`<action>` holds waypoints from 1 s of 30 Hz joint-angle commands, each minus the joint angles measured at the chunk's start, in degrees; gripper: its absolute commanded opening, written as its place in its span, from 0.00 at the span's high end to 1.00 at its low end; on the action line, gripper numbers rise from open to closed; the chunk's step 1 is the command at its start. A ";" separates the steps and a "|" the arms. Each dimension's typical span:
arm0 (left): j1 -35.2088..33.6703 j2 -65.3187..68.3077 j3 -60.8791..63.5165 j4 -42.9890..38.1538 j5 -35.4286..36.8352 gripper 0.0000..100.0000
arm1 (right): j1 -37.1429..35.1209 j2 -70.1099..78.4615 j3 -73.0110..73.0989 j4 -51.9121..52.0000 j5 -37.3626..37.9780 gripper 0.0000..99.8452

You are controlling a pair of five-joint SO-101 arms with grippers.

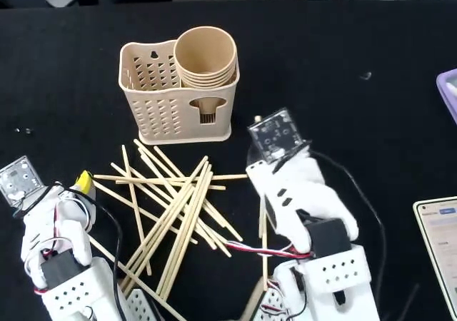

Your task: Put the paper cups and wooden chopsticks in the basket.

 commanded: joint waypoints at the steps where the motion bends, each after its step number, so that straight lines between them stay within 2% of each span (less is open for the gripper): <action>1: 0.40 -0.35 -0.57 -0.09 0.00 0.72 | 1.32 -1.10 2.68 -0.35 0.79 0.99; 10: 0.22 -0.35 -0.57 -0.09 0.00 0.72 | 1.05 -1.63 15.60 -6.77 0.70 0.99; 13: 0.22 -0.35 -0.57 -0.09 0.00 0.72 | 1.32 -1.63 15.78 -6.24 0.70 0.98; 17: 0.13 -0.35 -0.57 -0.09 0.00 0.72 | 1.14 -1.19 16.04 -6.15 0.53 0.92; 20: 0.13 -0.35 -0.57 -0.09 0.00 0.72 | 1.32 -1.19 16.04 -5.54 0.62 0.99; 30: 0.13 -0.35 -0.57 -0.09 0.00 0.72 | 1.41 -1.63 10.77 -4.57 0.70 0.99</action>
